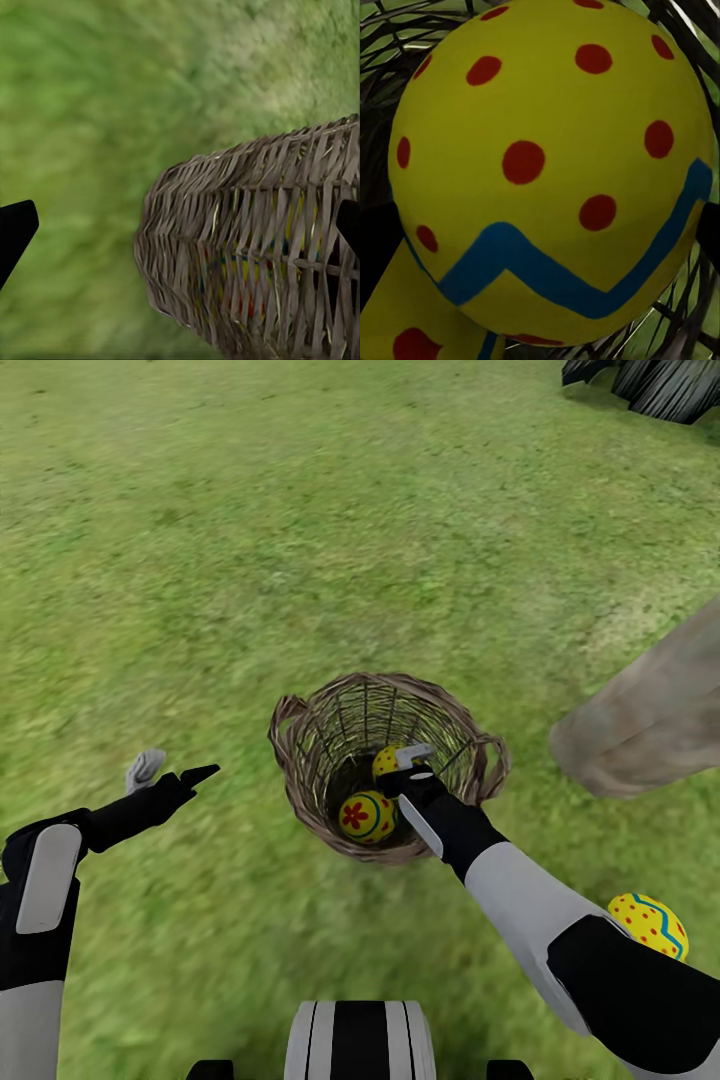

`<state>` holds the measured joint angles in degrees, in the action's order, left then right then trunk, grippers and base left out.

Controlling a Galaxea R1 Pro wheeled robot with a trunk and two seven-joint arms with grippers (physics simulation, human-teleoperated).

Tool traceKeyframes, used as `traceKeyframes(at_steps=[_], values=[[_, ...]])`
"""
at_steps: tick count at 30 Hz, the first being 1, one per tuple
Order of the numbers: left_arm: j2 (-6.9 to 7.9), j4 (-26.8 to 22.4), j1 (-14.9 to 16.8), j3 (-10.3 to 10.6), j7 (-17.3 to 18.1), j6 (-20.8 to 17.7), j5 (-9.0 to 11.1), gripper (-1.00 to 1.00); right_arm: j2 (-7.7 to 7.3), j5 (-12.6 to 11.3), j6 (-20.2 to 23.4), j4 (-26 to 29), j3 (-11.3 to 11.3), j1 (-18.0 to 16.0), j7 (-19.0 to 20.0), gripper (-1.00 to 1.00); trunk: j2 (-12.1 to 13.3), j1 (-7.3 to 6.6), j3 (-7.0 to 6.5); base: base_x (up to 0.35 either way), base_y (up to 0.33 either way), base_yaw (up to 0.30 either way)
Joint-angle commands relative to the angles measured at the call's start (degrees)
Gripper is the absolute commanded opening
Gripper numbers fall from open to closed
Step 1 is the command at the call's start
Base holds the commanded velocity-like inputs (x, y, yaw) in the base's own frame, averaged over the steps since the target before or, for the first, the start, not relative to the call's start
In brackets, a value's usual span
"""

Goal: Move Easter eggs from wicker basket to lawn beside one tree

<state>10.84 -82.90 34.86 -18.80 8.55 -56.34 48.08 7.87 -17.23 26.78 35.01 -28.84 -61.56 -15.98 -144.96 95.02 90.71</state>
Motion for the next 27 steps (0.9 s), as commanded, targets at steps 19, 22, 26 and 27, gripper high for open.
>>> traceKeyframes(at_steps=[19, 22, 26, 27], values=[[-0.03, 0.0, 0.0, -0.1, 0.5, -0.3, -0.5, 1.00, -0.43, -0.6, 5.8, 5.3, -0.3, 0.1, -0.5, -1.00, 0.0, -0.01, 0.03, 0.000, 0.000, 0.000], [-0.07, 0.0, 0.0, -0.1, 0.5, -0.3, -0.5, 1.00, -0.48, -0.6, 6.3, 5.9, -0.3, 0.1, -0.5, -1.00, 0.0, -0.01, 0.03, 0.000, 0.000, 0.000], [-0.20, 0.0, 0.0, -0.1, 0.5, -0.3, -0.5, 1.00, -0.46, -0.6, 6.4, 6.6, -0.3, 0.1, -0.5, -1.00, 0.0, -0.01, 0.03, 0.000, 0.000, 0.000], [-0.20, 0.0, 0.0, -0.1, 0.5, -0.3, -0.5, 1.00, -0.43, -0.6, 6.4, 6.6, -0.3, 0.1, -0.5, -1.00, 0.0, -0.01, 0.03, 0.000, 0.000, 0.000]])
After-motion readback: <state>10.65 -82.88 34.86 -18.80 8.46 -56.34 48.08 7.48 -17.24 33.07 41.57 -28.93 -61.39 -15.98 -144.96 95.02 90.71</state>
